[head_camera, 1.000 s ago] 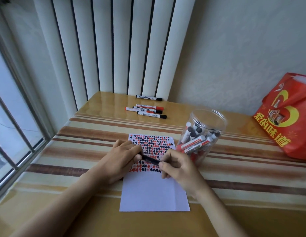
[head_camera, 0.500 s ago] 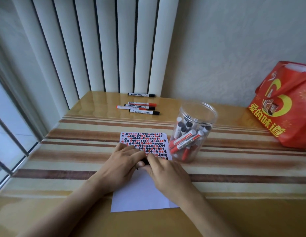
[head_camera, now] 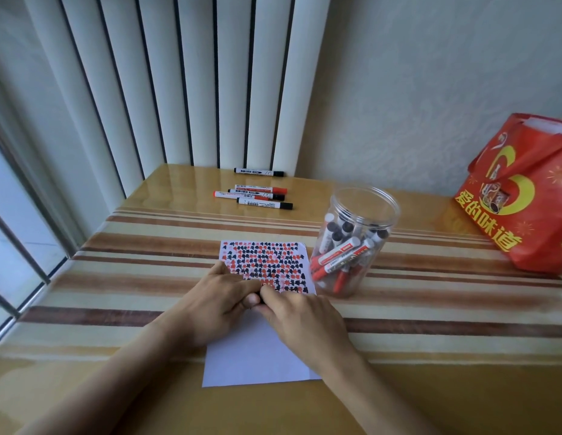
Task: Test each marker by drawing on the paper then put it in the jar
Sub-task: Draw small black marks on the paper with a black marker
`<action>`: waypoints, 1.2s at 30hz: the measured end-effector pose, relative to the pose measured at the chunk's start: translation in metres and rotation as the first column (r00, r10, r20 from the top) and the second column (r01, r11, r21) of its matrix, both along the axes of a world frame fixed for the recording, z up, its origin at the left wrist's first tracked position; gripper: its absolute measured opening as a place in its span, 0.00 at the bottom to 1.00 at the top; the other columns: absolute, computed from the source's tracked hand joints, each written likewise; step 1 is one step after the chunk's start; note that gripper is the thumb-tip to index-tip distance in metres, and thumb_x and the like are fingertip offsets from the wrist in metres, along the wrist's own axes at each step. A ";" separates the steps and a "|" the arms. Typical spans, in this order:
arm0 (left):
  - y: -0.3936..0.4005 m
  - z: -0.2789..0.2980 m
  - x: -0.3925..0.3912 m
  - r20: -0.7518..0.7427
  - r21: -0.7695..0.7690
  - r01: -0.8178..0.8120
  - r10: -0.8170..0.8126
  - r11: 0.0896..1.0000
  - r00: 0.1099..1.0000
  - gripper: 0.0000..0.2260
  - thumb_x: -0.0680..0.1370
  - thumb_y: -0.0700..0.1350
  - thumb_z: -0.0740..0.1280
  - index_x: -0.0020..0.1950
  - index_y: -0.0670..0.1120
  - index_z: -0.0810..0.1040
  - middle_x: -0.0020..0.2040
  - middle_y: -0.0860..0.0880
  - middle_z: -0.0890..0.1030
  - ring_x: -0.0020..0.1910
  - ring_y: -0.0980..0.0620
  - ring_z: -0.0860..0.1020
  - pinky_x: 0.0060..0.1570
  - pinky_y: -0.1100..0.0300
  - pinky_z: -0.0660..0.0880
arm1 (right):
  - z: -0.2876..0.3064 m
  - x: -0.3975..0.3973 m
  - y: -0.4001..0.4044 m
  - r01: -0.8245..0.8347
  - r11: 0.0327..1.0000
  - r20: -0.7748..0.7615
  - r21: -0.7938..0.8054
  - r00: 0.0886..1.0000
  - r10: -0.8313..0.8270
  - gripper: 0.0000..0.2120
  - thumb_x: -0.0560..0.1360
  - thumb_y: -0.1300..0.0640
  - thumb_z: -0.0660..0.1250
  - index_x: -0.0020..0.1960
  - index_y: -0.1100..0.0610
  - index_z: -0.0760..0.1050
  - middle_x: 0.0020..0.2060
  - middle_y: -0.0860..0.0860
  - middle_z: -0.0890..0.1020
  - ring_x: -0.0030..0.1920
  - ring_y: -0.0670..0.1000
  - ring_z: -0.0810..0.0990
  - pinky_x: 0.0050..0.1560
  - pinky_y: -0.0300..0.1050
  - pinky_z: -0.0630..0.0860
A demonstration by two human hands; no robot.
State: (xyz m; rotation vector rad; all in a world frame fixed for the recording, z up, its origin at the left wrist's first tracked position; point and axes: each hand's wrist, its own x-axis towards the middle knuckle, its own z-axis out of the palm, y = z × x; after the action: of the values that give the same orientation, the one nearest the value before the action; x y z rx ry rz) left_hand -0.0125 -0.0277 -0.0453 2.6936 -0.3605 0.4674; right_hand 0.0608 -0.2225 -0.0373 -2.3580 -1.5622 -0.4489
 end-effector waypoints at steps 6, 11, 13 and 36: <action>0.008 -0.005 0.003 0.105 -0.051 -0.128 0.132 0.991 0.986 0.14 0.85 0.57 0.50 0.47 0.54 0.70 0.42 0.59 0.71 0.44 0.55 0.70 0.47 0.52 0.65 | 0.001 0.001 0.001 0.102 0.992 -0.115 0.080 0.989 -0.093 0.16 0.85 0.40 0.52 0.52 0.52 0.67 0.34 0.50 0.80 0.31 0.57 0.79 0.27 0.48 0.64; 0.023 -0.017 0.014 0.075 -0.085 -0.355 0.361 0.931 0.929 0.10 0.82 0.58 0.60 0.57 0.56 0.77 0.54 0.58 0.74 0.57 0.55 0.70 0.55 0.53 0.65 | 0.000 0.016 -0.006 0.203 0.956 -0.383 0.214 0.917 -0.109 0.04 0.83 0.59 0.61 0.56 0.57 0.72 0.44 0.51 0.78 0.41 0.53 0.76 0.41 0.52 0.74; 0.023 -0.021 0.017 0.011 -0.075 -0.380 0.381 0.922 0.924 0.08 0.80 0.56 0.66 0.57 0.58 0.78 0.58 0.58 0.74 0.61 0.54 0.70 0.61 0.49 0.66 | -0.001 0.022 -0.008 0.213 0.940 -0.411 0.266 0.907 -0.089 0.07 0.81 0.63 0.65 0.59 0.59 0.77 0.50 0.51 0.79 0.48 0.51 0.78 0.50 0.46 0.75; 0.042 -0.023 -0.007 -0.197 0.154 -0.416 0.440 0.896 0.876 0.34 0.75 0.75 0.41 0.79 0.66 0.51 0.82 0.57 0.51 0.80 0.60 0.42 0.78 0.46 0.40 | -0.008 0.020 -0.014 0.440 0.779 -0.883 0.446 0.357 0.304 0.08 0.78 0.56 0.72 0.50 0.61 0.78 0.31 0.53 0.77 0.28 0.50 0.74 0.29 0.39 0.70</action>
State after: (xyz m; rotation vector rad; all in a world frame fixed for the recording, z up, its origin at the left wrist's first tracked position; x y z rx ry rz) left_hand -0.0200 0.0139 -0.0687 2.8921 0.2967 0.2546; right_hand 0.0812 -0.2365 -0.0456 -1.5365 -0.5444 0.3598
